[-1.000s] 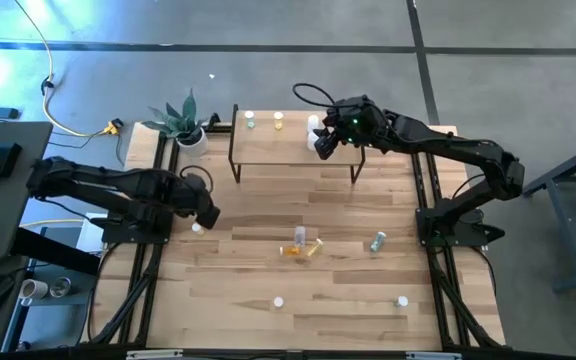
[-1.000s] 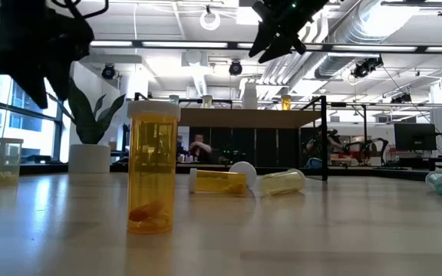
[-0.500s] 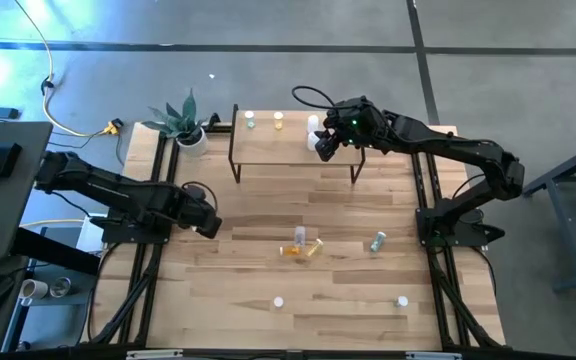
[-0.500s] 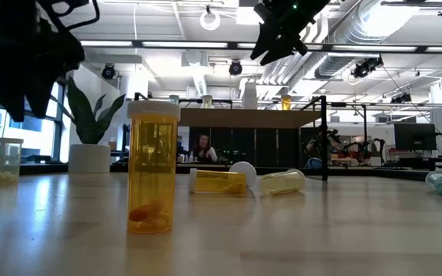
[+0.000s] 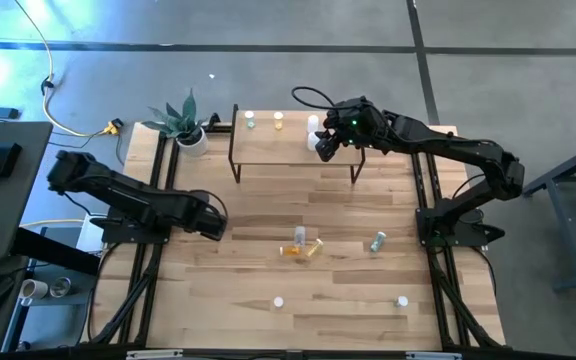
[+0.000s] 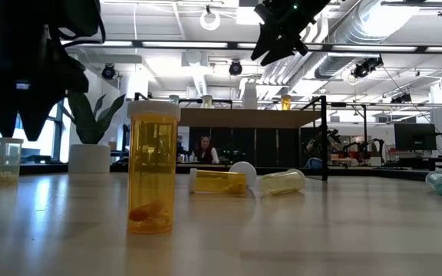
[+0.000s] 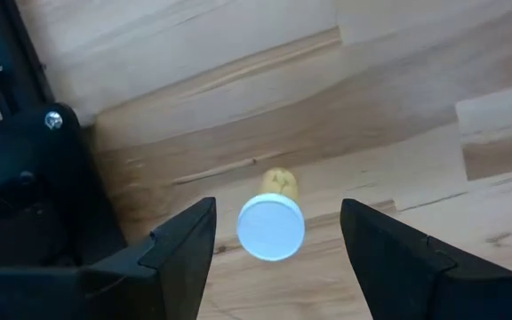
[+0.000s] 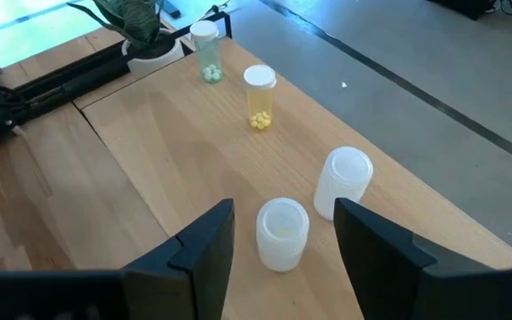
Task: Pick and place medicine bottles onto shelf by color
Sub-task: Put the left yellow pill bottle aligned with the other yellow pill bottle on the shelf
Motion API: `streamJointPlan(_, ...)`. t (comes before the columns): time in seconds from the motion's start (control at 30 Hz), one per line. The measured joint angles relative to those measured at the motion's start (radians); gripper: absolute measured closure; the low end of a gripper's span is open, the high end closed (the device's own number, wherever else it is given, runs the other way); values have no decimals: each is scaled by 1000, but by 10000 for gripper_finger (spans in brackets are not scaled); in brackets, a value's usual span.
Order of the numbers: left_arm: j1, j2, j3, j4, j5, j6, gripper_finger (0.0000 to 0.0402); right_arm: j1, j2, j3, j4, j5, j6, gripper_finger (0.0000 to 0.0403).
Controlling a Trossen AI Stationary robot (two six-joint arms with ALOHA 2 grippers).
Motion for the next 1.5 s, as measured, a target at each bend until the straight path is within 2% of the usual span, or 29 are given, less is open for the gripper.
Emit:
streamJointPlan(0.3,0,58,0,10,40,-10,172,0,0,0,-8,0,0,217)
streamJointPlan(0.6,0,93,0,11,25,-7,174,0,0,0,-10,0,-1,217)
streamJointPlan(1.17,0,92,0,11,59,-7,281,0,0,0,-17,0,-26,217)
streamJointPlan(1.33,-1,92,7,10,74,15,287,0,0,0,-17,0,-26,217)
streamJointPlan(1.5,1,92,69,7,80,109,283,0,0,0,-41,0,-25,217)
